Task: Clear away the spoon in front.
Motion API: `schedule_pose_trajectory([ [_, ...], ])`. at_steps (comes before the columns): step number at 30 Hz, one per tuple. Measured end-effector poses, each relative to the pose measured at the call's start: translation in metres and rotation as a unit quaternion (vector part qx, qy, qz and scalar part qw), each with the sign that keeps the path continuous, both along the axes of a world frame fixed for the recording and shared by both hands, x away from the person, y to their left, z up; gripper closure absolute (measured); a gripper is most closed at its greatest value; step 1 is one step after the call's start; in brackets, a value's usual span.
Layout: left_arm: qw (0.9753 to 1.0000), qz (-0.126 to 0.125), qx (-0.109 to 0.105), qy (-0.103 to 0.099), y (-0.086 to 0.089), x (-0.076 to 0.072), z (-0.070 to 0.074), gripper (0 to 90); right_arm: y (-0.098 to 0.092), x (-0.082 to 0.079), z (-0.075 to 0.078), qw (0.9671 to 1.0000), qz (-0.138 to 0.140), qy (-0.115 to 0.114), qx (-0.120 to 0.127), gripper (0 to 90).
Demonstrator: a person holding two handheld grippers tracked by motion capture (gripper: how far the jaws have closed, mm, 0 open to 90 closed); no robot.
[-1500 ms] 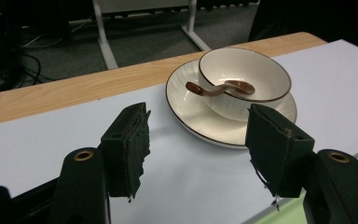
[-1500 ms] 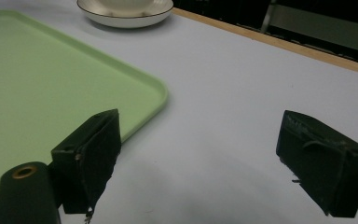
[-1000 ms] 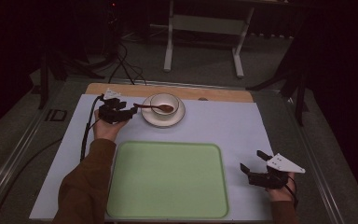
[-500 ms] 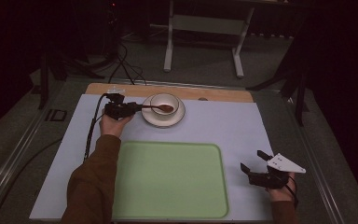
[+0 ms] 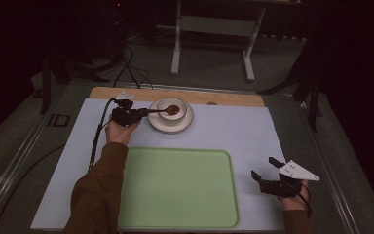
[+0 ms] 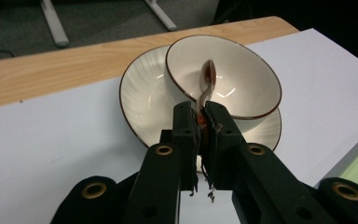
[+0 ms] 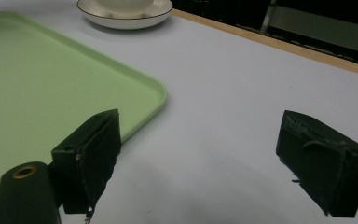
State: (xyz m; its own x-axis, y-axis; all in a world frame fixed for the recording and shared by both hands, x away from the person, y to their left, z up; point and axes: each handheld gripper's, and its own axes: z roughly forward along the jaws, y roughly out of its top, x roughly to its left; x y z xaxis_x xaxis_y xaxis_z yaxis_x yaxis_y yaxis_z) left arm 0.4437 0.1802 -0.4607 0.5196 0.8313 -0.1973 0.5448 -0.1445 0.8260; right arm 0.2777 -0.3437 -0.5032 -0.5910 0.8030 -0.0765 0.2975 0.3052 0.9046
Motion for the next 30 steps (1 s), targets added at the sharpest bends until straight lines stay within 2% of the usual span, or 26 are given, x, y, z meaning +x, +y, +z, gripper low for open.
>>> schedule_pose_trajectory([
  [10,0.9996,0.007,-0.002,-0.027,-0.002,-0.007,0.011,83.8,0.0,0.0,0.0,1.0,0.0,0.0,0.0,13.8],
  [14,0.9995,0.006,-0.004,-0.031,-0.001,-0.01,0.014,83.8,-0.001,0.0,0.0,1.0,0.0,0.0,0.0,13.8],
  [30,0.9981,0.0,0.001,-0.062,0.008,-0.031,0.041,83.8,-0.001,-0.001,0.001,1.0,-0.001,-0.002,0.002,13.8],
])
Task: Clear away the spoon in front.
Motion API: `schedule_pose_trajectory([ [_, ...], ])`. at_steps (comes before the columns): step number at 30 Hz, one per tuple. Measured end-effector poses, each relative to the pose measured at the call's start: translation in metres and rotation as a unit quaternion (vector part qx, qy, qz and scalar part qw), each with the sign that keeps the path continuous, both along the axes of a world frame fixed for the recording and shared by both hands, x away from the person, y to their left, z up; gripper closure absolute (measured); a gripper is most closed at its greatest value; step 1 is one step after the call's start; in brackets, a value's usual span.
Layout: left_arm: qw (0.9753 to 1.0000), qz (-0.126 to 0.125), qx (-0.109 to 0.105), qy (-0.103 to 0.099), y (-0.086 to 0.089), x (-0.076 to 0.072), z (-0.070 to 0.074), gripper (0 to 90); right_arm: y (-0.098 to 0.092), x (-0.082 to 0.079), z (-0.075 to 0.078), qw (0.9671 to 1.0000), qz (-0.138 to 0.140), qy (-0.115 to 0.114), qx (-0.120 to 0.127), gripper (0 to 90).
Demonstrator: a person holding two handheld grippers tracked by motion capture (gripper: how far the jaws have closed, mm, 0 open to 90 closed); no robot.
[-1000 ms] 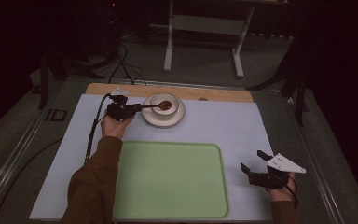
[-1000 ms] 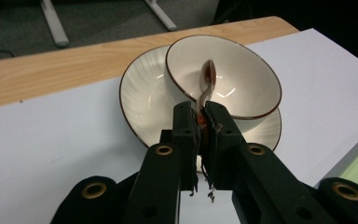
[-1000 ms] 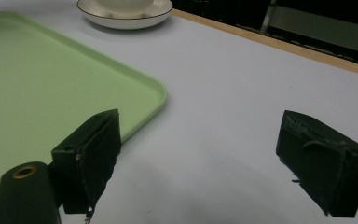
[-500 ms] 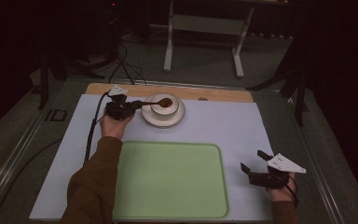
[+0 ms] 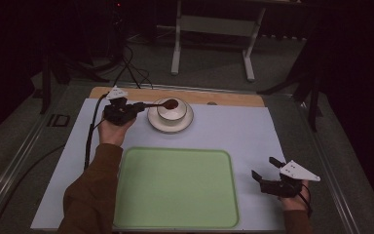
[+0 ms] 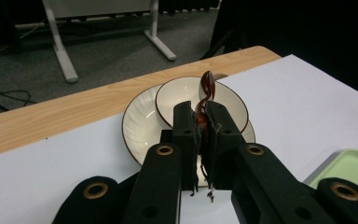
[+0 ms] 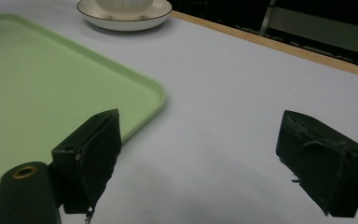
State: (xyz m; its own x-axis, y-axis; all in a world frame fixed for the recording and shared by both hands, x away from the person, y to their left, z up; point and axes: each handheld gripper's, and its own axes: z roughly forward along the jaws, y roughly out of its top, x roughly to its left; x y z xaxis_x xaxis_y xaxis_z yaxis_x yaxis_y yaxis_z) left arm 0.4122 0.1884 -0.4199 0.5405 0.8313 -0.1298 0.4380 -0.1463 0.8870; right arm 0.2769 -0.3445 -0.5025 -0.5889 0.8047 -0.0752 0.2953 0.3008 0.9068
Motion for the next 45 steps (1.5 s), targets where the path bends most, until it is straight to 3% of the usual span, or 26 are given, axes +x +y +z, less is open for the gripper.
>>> schedule_pose_trajectory([
  [24,0.9988,-0.019,0.036,-0.025,0.016,-0.042,0.037,83.8,0.0,0.0,0.0,1.0,0.0,0.001,0.0,13.8],
  [35,0.9989,-0.023,0.033,-0.025,0.024,-0.057,0.039,83.8,0.0,0.0,0.0,1.0,0.001,0.001,-0.001,13.8],
  [45,0.9989,-0.024,0.033,-0.022,0.032,-0.071,0.032,83.8,0.0,0.0,0.0,1.0,0.001,0.001,-0.002,13.9],
])
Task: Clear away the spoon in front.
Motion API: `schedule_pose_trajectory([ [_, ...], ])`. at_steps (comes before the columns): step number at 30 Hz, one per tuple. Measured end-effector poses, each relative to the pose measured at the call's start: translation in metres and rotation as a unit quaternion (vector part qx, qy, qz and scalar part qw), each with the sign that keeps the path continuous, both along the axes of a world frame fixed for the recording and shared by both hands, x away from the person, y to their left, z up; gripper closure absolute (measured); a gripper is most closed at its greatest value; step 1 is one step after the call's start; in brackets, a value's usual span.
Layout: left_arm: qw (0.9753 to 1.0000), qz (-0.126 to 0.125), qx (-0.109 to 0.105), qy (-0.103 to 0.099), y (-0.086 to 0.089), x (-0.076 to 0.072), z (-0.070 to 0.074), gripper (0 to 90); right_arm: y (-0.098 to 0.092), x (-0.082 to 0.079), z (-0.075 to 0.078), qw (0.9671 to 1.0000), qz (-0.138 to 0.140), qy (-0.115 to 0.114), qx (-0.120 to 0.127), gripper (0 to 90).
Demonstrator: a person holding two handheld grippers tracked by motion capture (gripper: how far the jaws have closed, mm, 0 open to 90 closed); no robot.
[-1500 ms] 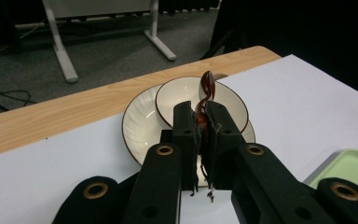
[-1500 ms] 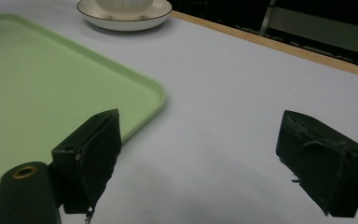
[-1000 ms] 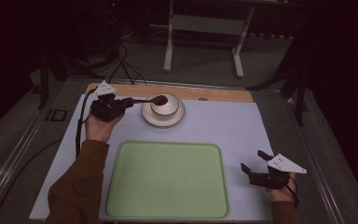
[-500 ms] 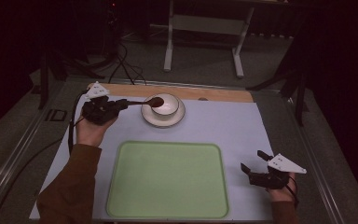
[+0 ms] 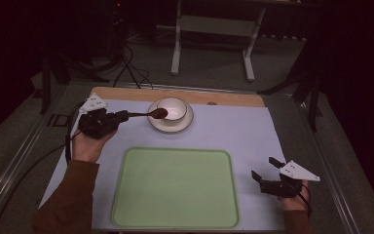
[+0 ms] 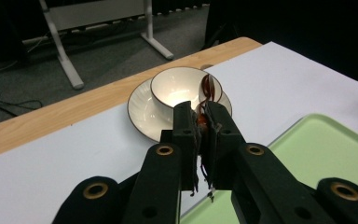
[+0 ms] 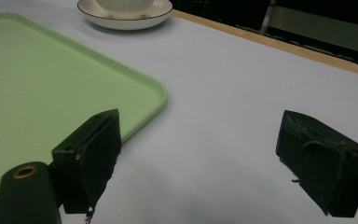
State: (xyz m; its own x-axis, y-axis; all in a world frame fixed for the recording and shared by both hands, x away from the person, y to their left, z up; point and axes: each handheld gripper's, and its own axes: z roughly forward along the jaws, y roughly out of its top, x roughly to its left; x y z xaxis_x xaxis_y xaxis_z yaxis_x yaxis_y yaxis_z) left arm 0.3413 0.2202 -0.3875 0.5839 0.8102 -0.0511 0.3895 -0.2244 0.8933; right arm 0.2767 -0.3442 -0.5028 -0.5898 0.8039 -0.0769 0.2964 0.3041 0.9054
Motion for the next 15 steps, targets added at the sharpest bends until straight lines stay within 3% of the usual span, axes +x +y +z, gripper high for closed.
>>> schedule_pose_trajectory([
  [15,0.9998,0.014,-0.007,0.014,0.019,-0.017,-0.02,83.8,0.0,0.0,0.0,1.0,-0.001,0.0,0.0,13.8],
])
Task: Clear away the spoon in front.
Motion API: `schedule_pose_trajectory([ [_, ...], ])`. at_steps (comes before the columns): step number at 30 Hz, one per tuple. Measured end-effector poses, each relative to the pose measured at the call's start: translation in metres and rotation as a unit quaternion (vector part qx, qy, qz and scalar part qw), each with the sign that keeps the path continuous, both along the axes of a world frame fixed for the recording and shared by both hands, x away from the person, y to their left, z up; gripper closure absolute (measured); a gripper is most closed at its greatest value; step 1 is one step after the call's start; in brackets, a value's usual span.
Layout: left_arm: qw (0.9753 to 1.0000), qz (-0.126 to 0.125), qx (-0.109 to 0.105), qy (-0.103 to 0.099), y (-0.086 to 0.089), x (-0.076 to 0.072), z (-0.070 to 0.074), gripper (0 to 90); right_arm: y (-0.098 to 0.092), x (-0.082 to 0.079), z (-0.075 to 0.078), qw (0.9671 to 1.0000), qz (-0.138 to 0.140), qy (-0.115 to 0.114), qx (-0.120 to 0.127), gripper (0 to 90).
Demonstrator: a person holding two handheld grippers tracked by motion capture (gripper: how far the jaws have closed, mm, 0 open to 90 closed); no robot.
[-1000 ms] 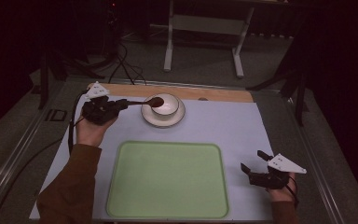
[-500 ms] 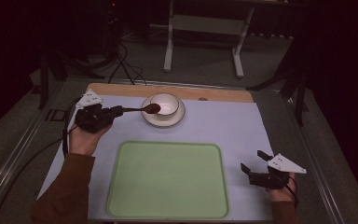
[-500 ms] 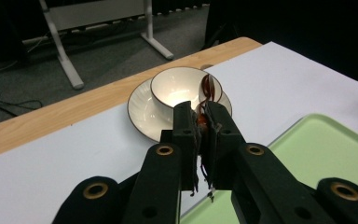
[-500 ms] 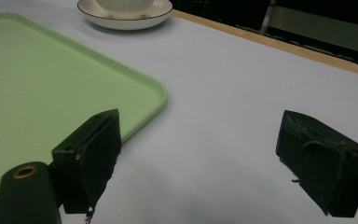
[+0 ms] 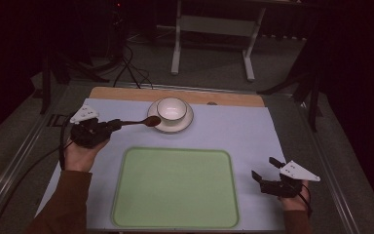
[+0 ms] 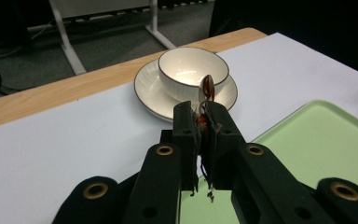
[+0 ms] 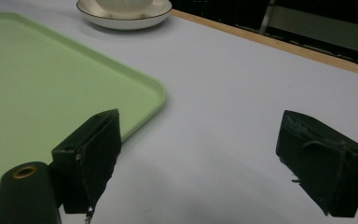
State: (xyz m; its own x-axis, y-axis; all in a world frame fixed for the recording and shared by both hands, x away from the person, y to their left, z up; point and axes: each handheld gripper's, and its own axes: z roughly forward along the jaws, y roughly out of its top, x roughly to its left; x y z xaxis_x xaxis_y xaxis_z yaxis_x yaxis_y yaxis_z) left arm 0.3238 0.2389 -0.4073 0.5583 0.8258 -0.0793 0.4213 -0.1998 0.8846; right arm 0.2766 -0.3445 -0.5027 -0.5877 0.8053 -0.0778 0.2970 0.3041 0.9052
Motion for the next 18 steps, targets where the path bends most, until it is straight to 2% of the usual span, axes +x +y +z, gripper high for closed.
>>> schedule_pose_trajectory([
  [18,0.9997,0.018,0.0,0.014,0.02,-0.025,-0.018,83.8,0.0,0.0,0.0,1.0,0.0,0.001,0.0,13.8],
])
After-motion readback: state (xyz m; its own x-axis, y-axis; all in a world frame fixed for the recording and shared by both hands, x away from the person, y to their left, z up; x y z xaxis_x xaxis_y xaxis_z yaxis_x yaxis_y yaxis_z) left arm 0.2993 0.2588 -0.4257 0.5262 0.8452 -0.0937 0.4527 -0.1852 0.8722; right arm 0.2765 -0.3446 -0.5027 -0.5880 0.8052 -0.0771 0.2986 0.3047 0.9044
